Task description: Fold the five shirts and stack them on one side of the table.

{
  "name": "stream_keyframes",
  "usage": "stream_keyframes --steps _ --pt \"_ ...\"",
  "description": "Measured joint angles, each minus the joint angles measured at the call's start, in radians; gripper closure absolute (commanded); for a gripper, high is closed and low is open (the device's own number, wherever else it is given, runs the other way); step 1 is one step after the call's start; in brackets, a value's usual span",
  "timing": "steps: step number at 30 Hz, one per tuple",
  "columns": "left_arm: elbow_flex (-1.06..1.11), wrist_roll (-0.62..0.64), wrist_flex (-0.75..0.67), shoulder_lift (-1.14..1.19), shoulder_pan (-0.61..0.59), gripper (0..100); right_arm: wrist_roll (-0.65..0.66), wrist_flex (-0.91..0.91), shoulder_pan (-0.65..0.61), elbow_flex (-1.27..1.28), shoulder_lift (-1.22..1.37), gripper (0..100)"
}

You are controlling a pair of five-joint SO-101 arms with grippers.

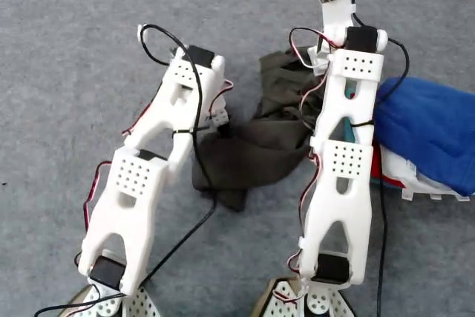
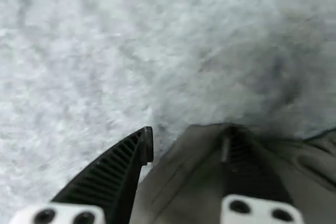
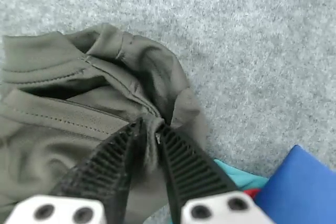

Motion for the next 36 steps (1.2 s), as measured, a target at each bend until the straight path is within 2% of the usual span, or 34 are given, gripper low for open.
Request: stream_keyframes --steps 6,14,19,27,36 --pt "-0.064 0.0 0.0 0.031 0.002 98 0.0 0.0 0.0 0.0 0.0 99.4" --pt "-0.075 0.003 0.0 0.012 0.014 98 0.0 0.002 0.0 0.0 -0.002 99.4" --pt "-0.075 0.003 0.0 -0.123 -0.012 98 -0.028 0.06 0.0 0.0 -0.083 99.4" --pt "-0.075 -0.029 0.0 -0.516 -0.204 98 -0.031 0.115 0.0 0.0 -0.368 99.4" --pt "-0.075 -0.183 0.002 -0.973 -0.479 98 -0.031 0.12 -0.003 0.018 -0.672 99.4"
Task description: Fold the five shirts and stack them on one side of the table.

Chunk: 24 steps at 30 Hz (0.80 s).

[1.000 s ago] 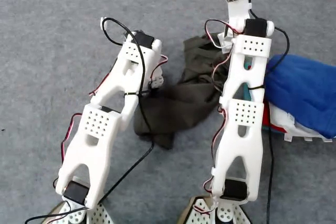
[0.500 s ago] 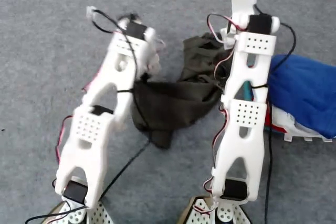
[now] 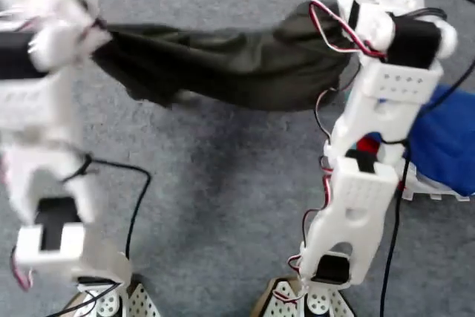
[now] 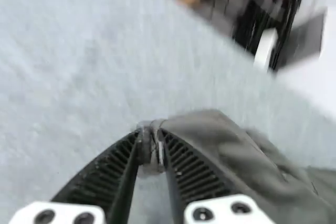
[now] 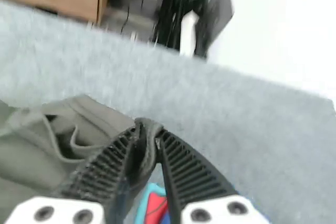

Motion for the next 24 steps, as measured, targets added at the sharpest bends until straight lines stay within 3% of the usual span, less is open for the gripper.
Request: stream_keyframes --steps 4,10,17,24 --pt "0.08 -0.097 0.0 -0.133 -0.077 98 0.0 0.0 -0.049 0.158 -0.112 99.4" --pt "0.41 -0.215 0.0 -0.166 -0.11 98 0.0 -0.003 -0.195 0.594 -0.193 99.2" --pt "1.013 -0.242 -0.295 -0.167 -0.133 98 0.126 -0.086 -0.37 1.097 -0.193 99.3" --pt "1.514 -0.304 -0.442 -0.221 -0.046 98 0.189 -0.169 -0.374 1.401 -0.236 97.9"
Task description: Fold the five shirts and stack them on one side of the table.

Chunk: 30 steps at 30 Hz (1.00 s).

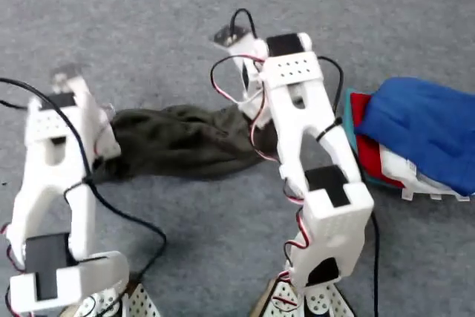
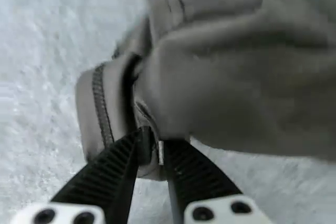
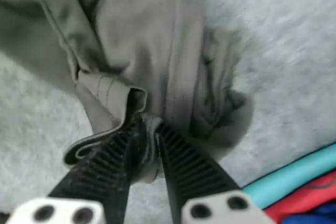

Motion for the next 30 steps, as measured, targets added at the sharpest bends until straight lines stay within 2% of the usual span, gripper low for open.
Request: stream_keyframes --steps 4,9,13,16,19,22,25,28,30 --pt "0.187 -0.066 -0.066 -0.121 0.006 98 0.044 -0.037 0.0 0.164 -0.103 83.6" --pt "0.391 -0.21 -0.094 -0.293 0.005 98 0.14 -0.04 0.002 0.416 -0.287 66.3" --pt "0.494 -0.35 -0.095 -0.416 -0.075 98 0.215 -0.046 0.075 0.615 -0.477 65.9" --pt "0.522 -0.446 -0.095 -0.474 -0.16 98 0.269 -0.046 0.175 0.678 -0.605 65.9" --pt "0.522 -0.486 -0.095 -0.499 -0.221 98 0.315 -0.046 0.247 0.68 -0.68 65.9" --pt "0.522 -0.493 -0.095 -0.499 -0.238 98 0.385 -0.044 0.261 0.703 -0.701 65.9" --pt "0.522 -0.493 -0.095 -0.499 -0.238 98 0.565 -0.049 0.272 0.787 -0.724 65.9" --pt "0.522 -0.493 -0.095 -0.499 -0.238 98 0.786 -0.13 0.324 0.896 -0.746 65.9" --pt "0.522 -0.493 -0.095 -0.499 -0.238 98 0.847 -0.196 0.336 0.936 -0.746 65.9"
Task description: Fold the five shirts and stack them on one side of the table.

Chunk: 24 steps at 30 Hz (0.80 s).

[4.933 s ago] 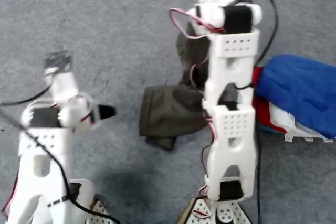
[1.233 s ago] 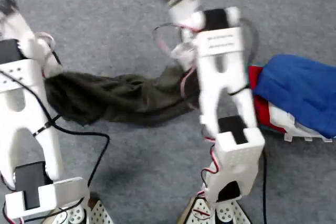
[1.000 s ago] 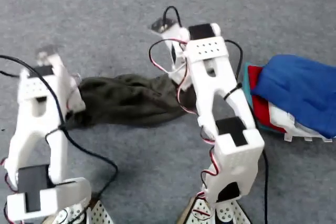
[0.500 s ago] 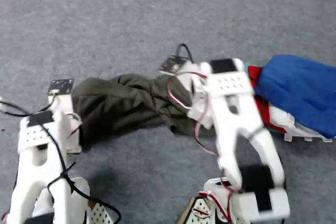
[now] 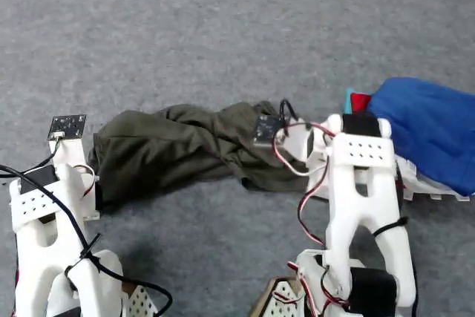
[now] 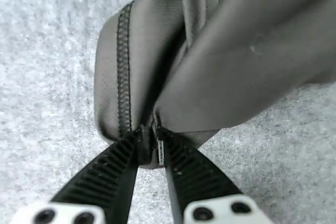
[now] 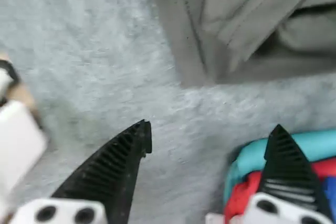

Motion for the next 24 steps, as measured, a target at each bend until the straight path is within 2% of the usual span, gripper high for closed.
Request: stream_keyframes --steps 9,15,24 --pt "-0.002 0.069 -0.038 -0.015 -0.094 98 0.114 -0.218 0.014 0.08 0.144 65.9" --pt "0.023 0.075 -0.141 -0.015 -0.097 98 0.15 -0.287 0.015 0.08 0.232 65.9" --pt "0.044 0.077 -0.166 -0.015 -0.097 98 0.153 -0.321 0.015 0.081 0.247 65.9"
